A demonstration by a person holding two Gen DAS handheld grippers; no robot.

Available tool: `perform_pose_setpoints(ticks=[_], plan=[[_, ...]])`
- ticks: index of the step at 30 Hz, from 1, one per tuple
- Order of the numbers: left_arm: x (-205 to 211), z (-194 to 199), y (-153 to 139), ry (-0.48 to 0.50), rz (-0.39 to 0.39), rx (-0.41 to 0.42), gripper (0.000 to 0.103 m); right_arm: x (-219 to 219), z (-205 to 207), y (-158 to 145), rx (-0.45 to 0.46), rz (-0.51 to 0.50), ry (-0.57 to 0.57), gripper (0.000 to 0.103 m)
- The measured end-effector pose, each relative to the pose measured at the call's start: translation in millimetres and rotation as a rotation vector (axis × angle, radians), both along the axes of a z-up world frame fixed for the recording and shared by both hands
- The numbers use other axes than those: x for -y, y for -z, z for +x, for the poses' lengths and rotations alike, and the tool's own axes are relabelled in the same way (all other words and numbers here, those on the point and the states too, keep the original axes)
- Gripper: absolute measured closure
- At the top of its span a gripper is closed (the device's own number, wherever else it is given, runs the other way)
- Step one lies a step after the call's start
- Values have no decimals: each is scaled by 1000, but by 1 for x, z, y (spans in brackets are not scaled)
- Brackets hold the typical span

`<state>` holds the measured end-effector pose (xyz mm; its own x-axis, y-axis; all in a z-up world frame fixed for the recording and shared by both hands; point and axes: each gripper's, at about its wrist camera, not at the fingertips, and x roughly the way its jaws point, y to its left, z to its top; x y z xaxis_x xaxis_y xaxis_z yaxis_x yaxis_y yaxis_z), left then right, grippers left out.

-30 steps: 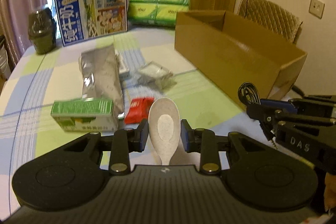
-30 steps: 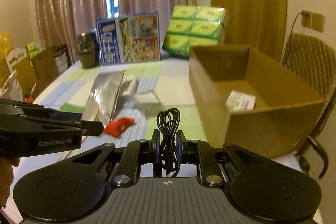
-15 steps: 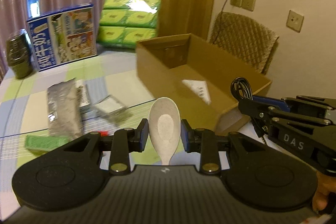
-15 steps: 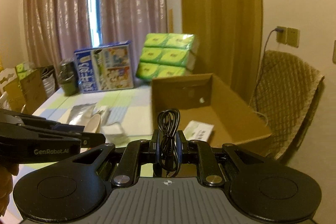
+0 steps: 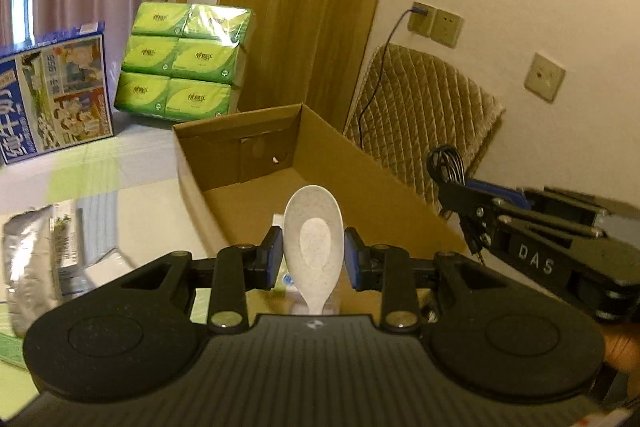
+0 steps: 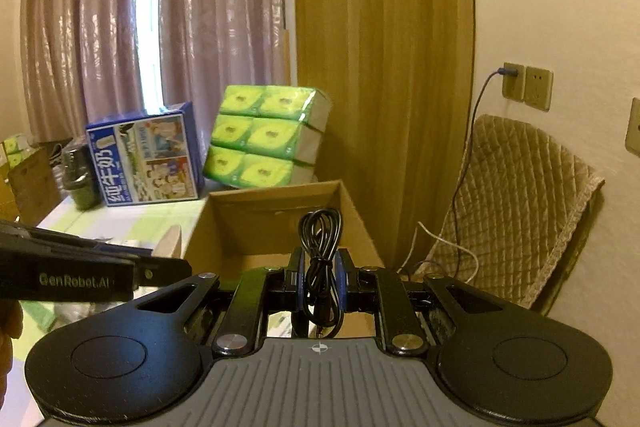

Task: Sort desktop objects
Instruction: 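Carry the spoon in the left tool while the right tool carries the cable to the cardboard box, then open the left tool to drop the spoon while the right tool drops the cable into the box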

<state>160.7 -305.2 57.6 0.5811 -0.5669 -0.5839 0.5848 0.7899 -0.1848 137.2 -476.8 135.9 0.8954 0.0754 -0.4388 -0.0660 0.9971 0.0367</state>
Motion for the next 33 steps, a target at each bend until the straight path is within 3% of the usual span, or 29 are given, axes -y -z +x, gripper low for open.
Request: perform_pose_setpoints(ticks=[9, 20, 33], plan=[[21, 45, 7, -104, -76, -92, 76, 11, 35, 14, -43, 16, -14, 91], [34, 67, 23, -175, -111, -140, 75, 16, 52, 27, -71, 12, -10, 91], [-2, 54, 22, -190, -112, -125, 72, 9, 55, 28, -64, 35, -31, 91]])
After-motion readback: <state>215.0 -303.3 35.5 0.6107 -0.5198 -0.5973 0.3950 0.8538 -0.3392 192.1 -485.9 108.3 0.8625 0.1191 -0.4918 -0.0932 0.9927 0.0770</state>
